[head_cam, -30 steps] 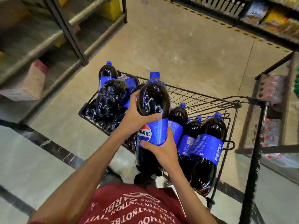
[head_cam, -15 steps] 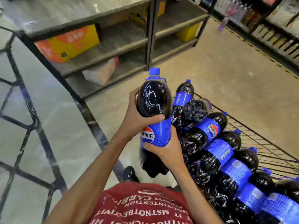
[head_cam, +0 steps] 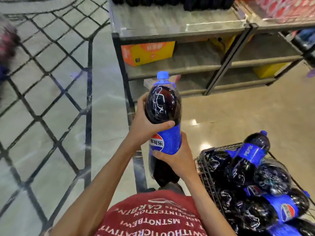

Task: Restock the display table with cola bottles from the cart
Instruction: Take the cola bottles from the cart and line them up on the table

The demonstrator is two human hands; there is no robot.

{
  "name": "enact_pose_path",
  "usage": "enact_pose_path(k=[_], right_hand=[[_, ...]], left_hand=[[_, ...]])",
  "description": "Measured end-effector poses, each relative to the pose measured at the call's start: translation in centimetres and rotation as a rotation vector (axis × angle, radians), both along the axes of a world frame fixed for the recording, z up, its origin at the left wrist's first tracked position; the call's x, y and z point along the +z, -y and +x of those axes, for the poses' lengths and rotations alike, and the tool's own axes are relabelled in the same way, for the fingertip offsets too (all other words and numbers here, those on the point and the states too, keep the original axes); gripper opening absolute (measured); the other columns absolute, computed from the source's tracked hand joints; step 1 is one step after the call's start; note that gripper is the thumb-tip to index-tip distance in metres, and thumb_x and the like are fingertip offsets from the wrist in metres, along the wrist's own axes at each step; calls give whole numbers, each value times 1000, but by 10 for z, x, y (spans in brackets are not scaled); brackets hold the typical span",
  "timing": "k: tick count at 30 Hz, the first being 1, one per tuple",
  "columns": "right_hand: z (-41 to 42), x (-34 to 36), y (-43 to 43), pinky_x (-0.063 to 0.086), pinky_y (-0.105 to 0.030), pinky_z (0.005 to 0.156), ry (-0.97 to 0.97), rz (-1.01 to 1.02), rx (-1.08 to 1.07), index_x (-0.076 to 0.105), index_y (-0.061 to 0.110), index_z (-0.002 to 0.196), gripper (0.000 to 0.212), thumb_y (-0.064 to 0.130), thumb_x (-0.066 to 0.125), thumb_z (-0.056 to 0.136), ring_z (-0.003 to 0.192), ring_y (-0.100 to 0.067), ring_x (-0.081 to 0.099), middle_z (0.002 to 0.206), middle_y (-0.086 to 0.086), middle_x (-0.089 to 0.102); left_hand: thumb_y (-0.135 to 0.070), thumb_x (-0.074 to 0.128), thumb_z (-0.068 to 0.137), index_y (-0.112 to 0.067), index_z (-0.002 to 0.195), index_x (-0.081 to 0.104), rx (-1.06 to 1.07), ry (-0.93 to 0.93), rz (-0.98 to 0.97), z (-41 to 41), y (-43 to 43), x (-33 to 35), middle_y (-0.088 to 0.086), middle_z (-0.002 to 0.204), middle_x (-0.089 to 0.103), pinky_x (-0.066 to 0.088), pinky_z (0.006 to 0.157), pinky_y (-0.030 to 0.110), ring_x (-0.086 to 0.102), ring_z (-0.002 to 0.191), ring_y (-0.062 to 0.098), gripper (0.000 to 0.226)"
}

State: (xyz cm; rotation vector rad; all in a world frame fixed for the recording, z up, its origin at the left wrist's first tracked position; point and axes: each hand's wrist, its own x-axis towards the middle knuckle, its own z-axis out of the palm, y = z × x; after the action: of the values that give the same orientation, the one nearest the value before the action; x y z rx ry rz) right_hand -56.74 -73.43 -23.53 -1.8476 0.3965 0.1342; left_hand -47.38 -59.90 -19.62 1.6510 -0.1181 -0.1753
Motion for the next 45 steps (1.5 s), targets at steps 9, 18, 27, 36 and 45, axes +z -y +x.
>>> enact_pose_path(k=[9, 18, 27, 36, 45], right_hand=[[110, -11, 8, 60, -42, 87, -4, 24, 70, 44, 40, 126, 92, 55, 92, 49, 100, -4, 68, 115, 19, 66], [255, -4, 49, 60, -41, 87, 30, 41, 102, 44, 40, 127, 94, 55, 91, 48, 99, -1, 68, 114, 24, 64], [365, 2, 84, 60, -38, 89, 63, 48, 120, 45, 38, 129, 95, 56, 91, 48, 102, -1, 67, 117, 21, 65], [476, -1, 117, 61, -36, 87, 55, 12, 85, 43, 43, 126, 93, 61, 91, 48, 100, 1, 67, 110, 28, 64], [621, 13, 148, 60, -38, 89, 66, -10, 55, 43, 41, 129, 98, 61, 89, 45, 100, 1, 67, 111, 25, 65]], left_hand=[[-41, 89, 51, -26, 142, 35, 84, 22, 20, 97, 3, -1, -14, 135, 55, 53, 97, 26, 60, 119, 0, 107], [-39, 89, 51, -26, 143, 37, 125, 48, 6, 235, 44, 9, -13, 133, 58, 54, 95, 27, 62, 118, 3, 106], [-37, 90, 52, -20, 143, 36, 129, 87, 5, 344, 79, 19, -17, 131, 56, 51, 88, 15, 62, 117, 2, 108], [-36, 89, 50, -22, 140, 39, 97, 92, 2, 461, 113, 14, -14, 129, 59, 49, 89, 15, 62, 116, 1, 103], [-26, 92, 52, -20, 136, 41, 53, 85, -47, 611, 145, 18, -8, 126, 62, 51, 83, 13, 64, 107, -4, 98]])
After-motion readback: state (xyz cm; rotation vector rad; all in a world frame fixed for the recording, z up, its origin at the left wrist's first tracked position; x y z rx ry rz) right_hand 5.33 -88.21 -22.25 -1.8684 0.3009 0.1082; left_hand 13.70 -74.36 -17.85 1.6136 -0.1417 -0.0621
